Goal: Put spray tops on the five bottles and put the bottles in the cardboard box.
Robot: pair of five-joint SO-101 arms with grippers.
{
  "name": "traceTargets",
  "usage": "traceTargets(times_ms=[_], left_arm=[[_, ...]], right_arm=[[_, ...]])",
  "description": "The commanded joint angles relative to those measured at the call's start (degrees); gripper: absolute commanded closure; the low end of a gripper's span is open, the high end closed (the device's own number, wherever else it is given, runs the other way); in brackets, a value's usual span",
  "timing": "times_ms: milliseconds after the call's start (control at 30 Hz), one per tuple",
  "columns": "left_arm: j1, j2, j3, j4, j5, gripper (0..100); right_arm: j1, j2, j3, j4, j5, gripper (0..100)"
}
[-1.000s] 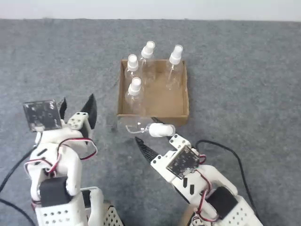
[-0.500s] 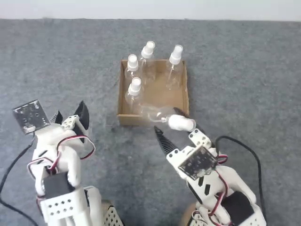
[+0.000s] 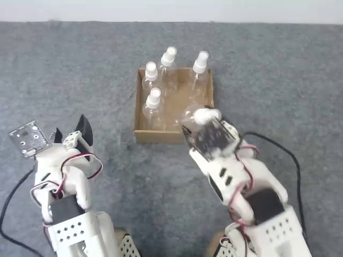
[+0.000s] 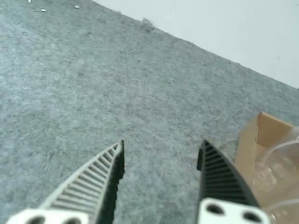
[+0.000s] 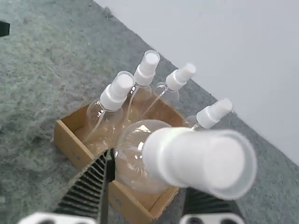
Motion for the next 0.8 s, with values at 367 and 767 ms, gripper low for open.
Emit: traceTargets(times_ms=[367,767], left_arm=[[-0.3,-1.2,-0.7,-1.7,0.4,76],[-0.3,-1.2,-0.7,-1.7,0.4,76]], right_arm=[[4.0,29.1,-15.4,-7.2,0.9,96.1],[4.5,41.4,-15.6,-15.1,0.9,95.9]])
